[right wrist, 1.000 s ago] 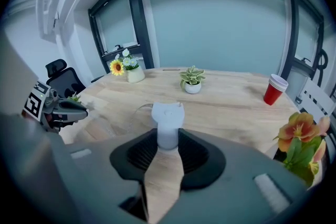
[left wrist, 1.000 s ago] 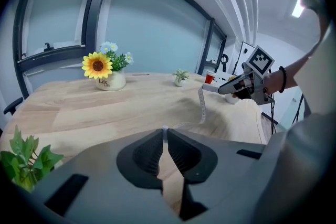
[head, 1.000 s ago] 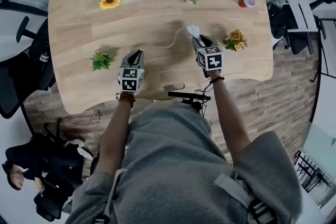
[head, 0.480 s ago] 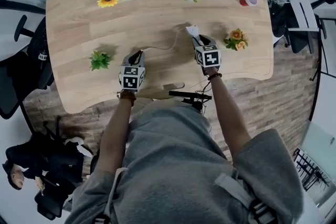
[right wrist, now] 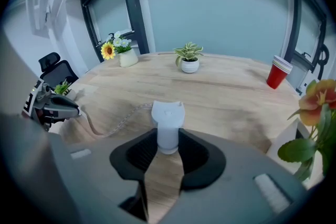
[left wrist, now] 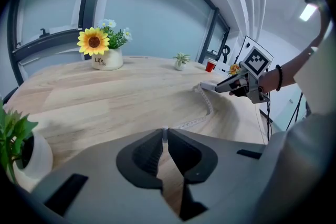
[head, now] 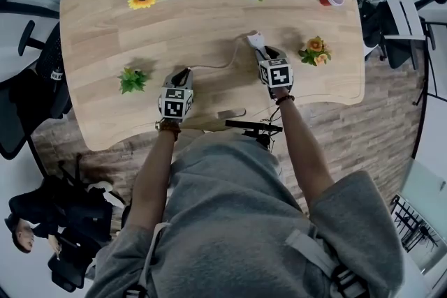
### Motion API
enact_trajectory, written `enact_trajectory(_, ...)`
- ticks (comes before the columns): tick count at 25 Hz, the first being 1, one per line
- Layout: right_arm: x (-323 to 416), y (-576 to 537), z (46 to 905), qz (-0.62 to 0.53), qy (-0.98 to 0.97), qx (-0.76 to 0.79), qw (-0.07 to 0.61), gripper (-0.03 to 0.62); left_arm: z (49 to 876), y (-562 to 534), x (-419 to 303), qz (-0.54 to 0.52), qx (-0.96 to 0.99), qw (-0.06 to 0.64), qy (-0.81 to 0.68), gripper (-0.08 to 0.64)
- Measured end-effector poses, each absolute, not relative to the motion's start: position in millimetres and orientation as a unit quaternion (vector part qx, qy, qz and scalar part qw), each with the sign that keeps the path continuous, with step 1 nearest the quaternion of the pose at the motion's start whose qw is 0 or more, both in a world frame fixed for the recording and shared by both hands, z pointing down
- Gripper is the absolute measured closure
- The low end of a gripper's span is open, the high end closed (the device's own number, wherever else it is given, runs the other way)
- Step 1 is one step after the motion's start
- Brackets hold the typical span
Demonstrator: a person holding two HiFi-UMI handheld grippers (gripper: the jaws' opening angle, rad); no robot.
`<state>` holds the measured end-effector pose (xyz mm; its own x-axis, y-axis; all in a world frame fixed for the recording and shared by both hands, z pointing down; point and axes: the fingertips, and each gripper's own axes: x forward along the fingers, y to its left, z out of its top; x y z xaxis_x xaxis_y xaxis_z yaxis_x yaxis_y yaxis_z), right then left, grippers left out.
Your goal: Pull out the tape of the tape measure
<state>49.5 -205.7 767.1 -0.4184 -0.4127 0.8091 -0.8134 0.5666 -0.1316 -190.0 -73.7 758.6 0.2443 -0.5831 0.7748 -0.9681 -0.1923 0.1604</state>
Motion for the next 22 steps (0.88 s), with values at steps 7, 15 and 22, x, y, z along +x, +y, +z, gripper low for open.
enact_trajectory(7,50,-205,775,0.25,-0.795,0.384,0.397,0.456,762,-69,-191,0.298,0.713,0.338,-0.537,0.525)
enact_trajectory(15,50,-201,780,0.247,-0.8,0.375,0.397,0.453,760,-60,-192,0.301,0.716,0.342,-0.529,0.482)
enact_trajectory(22,53,-200,773,0.245,-0.808,0.373,0.385,0.434,753,-56,-191,0.298,0.721,0.334,-0.529,0.471)
